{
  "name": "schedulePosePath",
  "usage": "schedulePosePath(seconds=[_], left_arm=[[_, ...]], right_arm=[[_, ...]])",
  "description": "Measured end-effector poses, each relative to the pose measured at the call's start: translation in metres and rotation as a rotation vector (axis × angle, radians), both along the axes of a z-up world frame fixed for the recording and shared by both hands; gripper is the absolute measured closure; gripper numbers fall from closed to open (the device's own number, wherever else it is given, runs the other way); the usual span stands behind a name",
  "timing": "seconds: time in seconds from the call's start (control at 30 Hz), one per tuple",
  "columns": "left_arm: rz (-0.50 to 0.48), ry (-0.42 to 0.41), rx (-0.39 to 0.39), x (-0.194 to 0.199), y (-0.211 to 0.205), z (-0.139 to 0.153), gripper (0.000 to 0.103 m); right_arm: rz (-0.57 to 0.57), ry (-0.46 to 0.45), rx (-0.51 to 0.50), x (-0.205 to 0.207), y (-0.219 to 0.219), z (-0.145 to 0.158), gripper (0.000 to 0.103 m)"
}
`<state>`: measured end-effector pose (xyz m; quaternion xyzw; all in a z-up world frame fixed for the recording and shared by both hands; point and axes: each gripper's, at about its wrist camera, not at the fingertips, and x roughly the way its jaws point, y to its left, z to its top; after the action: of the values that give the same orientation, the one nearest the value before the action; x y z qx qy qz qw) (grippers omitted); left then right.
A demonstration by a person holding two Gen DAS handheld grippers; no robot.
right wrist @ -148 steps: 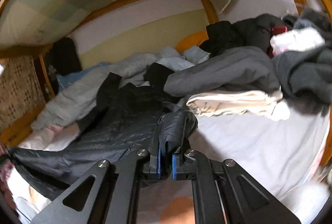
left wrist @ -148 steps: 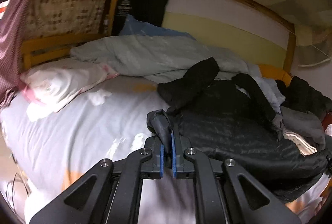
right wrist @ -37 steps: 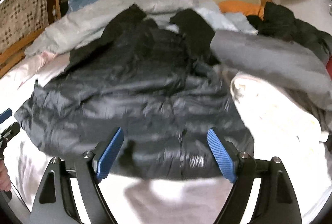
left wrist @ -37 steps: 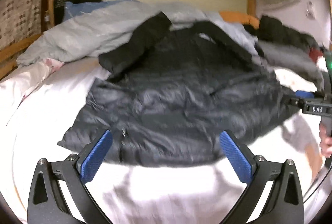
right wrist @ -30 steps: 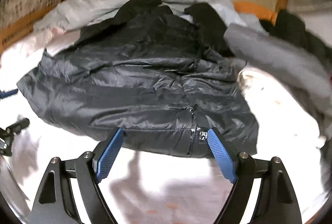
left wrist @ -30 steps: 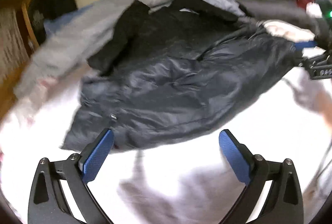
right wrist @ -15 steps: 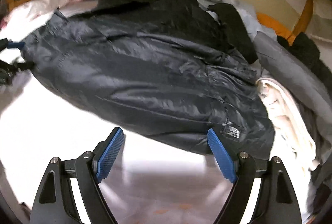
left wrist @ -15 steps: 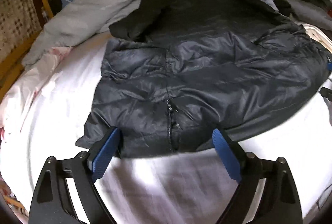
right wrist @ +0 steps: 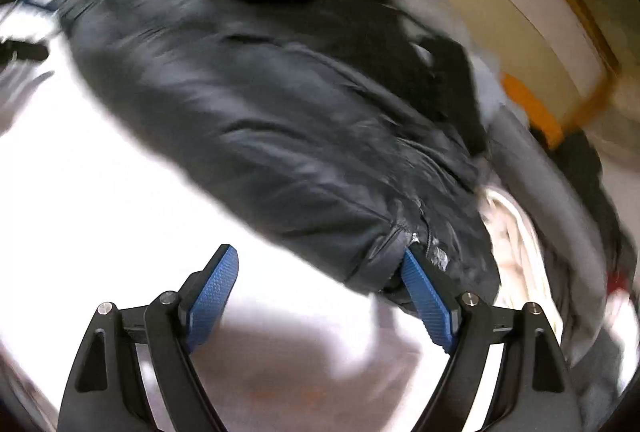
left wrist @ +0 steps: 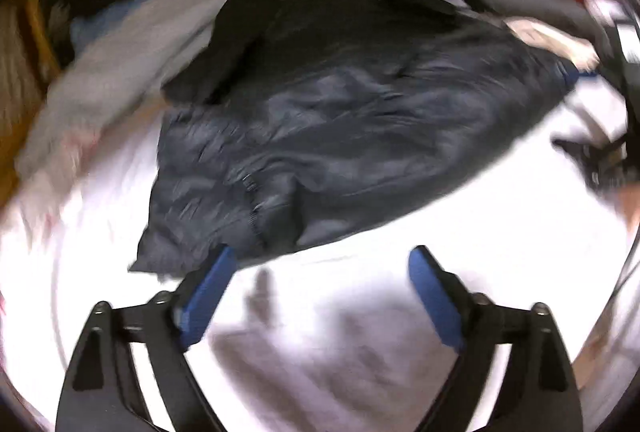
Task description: Fold large clothes
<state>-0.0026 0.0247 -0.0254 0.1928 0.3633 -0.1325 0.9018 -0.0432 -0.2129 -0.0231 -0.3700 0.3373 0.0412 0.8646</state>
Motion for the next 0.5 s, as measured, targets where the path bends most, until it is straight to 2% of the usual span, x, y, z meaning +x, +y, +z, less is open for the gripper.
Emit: schedulePosePath(seconds=[0.03,0.1,0.2,0.27,0.3,0.33,0.47,0.5], left_arm=[[0.008,0.001,0.050,0.002,-0.008,-0.006,0.013],[0.047,0.026,0.110,0.014,-0.017,-0.020,0.011],[0.112,0.000,0.084,0.026,-0.013,-0.019,0.010],[0.168,-0.078,0.118,0.030,-0.009,-0.015,0.011],[0.187,-0.095,0.136,0.033,-0.007,-0.015,0.012],[0.203,-0.085,0.138,0.039,-0.004,-0.017,0.016],[0.232,-0.034,0.054,0.054,0.010,-0.025,0.030],[0.230,-0.026,0.031,0.056,0.012,-0.024,0.044]], right_arm=[[0.004,-0.015,-0.033,0.000,0.001,-0.002,0.018],[-0.012,-0.012,-0.037,0.007,0.000,-0.002,0.018],[-0.080,-0.040,-0.083,0.020,-0.006,-0.003,0.018],[-0.131,-0.088,-0.155,0.029,-0.011,-0.009,0.016],[-0.147,-0.089,-0.144,0.031,-0.015,-0.010,0.012],[-0.162,-0.067,-0.093,0.036,-0.022,-0.008,0.012],[-0.225,0.009,0.090,0.051,-0.043,0.002,0.012],[-0.226,0.017,0.113,0.050,-0.045,0.002,0.021]])
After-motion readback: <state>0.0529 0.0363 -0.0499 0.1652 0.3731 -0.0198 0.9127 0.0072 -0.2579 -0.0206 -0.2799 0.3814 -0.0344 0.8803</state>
